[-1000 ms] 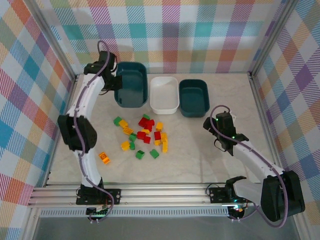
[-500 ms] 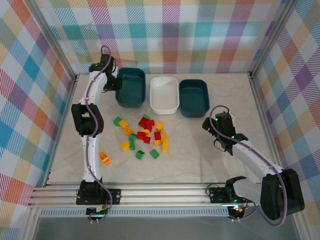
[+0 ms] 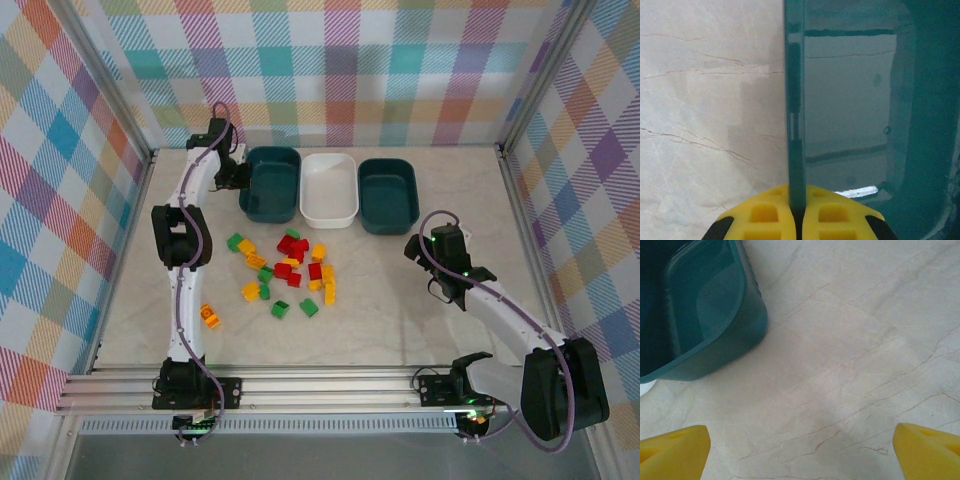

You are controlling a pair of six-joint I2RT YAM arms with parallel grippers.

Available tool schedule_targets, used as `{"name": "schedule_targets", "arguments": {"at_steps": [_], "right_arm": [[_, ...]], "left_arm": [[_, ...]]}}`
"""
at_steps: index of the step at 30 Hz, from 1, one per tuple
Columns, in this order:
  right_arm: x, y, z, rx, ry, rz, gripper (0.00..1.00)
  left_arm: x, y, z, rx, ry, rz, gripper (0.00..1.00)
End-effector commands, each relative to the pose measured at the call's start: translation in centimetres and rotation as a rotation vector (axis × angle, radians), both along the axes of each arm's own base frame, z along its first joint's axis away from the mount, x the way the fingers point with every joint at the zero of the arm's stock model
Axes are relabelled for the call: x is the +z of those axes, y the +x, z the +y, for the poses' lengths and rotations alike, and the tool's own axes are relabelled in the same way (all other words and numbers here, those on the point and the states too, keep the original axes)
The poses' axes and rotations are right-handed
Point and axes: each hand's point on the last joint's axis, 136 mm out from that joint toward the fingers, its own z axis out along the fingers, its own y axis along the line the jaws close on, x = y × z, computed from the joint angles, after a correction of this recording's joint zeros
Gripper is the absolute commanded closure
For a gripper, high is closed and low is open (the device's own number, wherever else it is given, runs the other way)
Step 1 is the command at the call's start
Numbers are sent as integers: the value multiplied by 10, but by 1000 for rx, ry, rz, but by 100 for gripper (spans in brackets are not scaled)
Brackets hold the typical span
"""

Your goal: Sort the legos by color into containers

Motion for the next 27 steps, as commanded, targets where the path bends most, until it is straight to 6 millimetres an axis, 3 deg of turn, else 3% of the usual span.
{"name": "schedule_targets", "arguments": {"at_steps": [1,9,15,20,22,27], "right_arm": [[3,1,-1,-4,-1,-8,6],[4,1,1,4,4,-9,6],[5,0,-1,1,-2,-16,6],[5,0,0,6,2,-16,6],[6,0,1,6,5,-17,6],[6,0,2,13,10,-17,6]], "left_arm": [[0,8,4,4,1,-25,99],[-2,20,-5,48,-70,-47,93],[-11,16,-7,21,-71,-14,86],[-12,11,0,22,-32,4,76],[-11,11,1,24,-24,2,67],[-4,12,3,38,-19,-13,61]]}}
